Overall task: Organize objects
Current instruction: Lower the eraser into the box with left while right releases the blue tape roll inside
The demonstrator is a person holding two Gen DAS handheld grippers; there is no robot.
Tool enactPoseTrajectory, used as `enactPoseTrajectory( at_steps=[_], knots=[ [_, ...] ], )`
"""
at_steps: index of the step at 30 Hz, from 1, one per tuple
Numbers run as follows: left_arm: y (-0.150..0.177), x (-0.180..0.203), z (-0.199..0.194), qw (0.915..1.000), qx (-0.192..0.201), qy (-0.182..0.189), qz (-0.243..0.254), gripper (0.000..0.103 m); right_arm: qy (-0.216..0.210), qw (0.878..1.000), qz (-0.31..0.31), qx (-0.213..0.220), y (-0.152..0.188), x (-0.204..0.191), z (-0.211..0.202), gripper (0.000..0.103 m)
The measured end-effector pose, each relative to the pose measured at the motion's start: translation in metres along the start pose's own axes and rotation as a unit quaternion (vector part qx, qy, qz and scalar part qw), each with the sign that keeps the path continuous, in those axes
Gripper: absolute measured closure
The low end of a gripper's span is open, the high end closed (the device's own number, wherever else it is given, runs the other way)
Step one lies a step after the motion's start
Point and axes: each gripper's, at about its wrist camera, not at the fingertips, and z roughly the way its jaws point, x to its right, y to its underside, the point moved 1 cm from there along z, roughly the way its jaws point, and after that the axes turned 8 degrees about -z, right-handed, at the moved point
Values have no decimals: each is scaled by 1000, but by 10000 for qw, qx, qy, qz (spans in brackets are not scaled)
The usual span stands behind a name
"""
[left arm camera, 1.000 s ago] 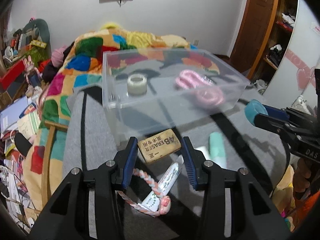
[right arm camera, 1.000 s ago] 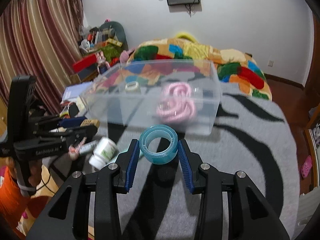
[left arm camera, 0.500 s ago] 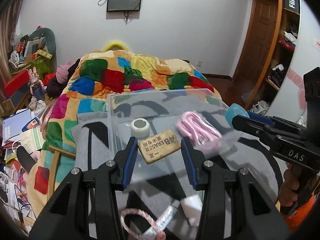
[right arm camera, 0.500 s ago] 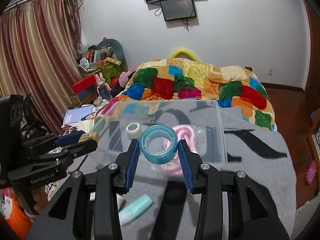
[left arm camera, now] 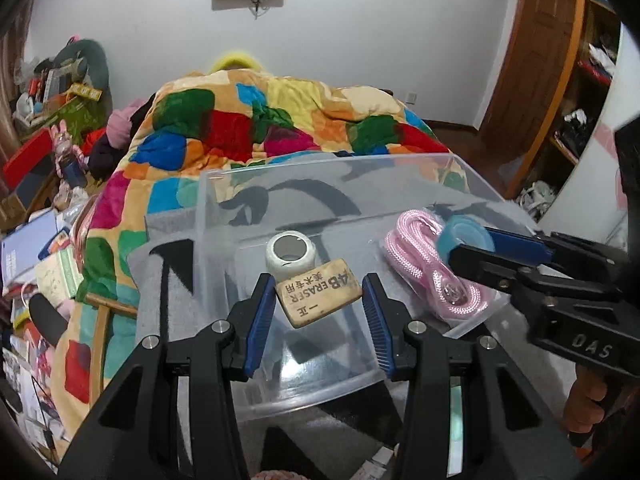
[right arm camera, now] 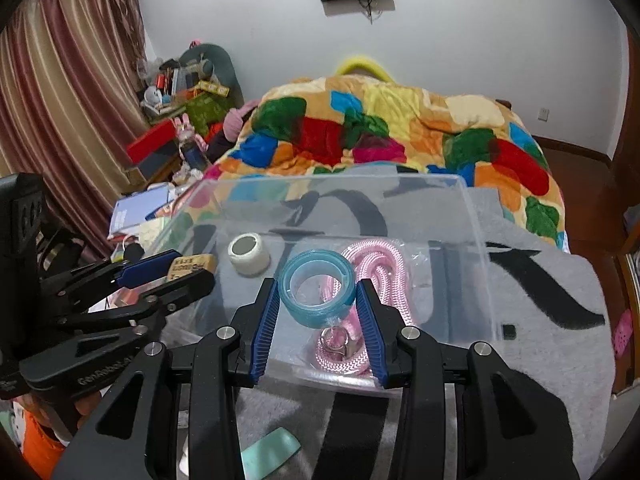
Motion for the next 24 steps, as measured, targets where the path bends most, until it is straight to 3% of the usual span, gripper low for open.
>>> enactPoseTrajectory(
  at_steps=[10,12,24],
  knots=[
    [2,-1,-3,9999,-32,147,-20,52,-18,9999,44,-154,5,1,6,66],
    [2,-1,-8,9999,46,99,3,43,-73,9999,31,-148,6,-1,2,64],
    [17,-12,-55,9992,388,102,-5,30,69,9995,-233,186,30,-15,-48,58]
  ],
)
